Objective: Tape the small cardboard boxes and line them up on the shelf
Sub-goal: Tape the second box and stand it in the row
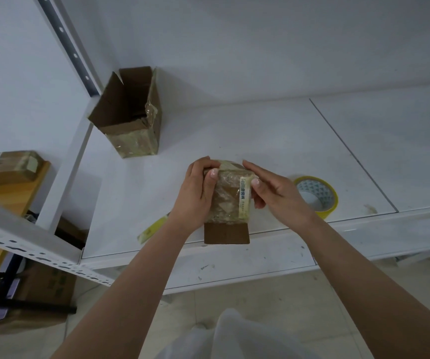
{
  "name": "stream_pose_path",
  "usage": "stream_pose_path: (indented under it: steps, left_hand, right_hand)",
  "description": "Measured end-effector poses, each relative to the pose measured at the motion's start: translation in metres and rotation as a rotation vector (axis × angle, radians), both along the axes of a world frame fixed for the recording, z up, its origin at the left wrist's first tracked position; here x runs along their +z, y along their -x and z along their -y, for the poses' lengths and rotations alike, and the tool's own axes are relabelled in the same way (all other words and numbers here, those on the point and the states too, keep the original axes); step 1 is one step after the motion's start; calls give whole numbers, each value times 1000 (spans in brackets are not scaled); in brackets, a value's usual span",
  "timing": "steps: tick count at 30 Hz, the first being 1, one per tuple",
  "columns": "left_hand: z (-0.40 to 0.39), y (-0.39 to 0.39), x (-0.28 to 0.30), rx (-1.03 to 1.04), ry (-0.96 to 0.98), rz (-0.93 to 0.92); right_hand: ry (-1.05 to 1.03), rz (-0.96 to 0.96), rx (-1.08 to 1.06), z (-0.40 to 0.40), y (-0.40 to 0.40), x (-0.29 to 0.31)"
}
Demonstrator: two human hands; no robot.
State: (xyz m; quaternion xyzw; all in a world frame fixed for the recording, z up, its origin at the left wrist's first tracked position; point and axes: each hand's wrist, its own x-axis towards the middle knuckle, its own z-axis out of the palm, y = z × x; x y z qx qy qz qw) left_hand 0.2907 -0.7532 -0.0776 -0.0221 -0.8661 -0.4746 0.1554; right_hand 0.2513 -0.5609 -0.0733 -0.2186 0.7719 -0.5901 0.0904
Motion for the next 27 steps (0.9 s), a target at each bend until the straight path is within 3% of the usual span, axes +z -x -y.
stream_pose_path:
  steps: [6,21,27]
  left_hand:
    - [1,-2,-2,-1,-8,22]
    - [-3,-16,-5,-34,-154,-55]
    - [-2,-16,-9,17,-70,-96]
  right_hand:
    - [-117,-196,-135,13,-1,1]
    - [-147,-284,-92,16,-11,-1]
    - [-182,-437,-147,23,-11,-8]
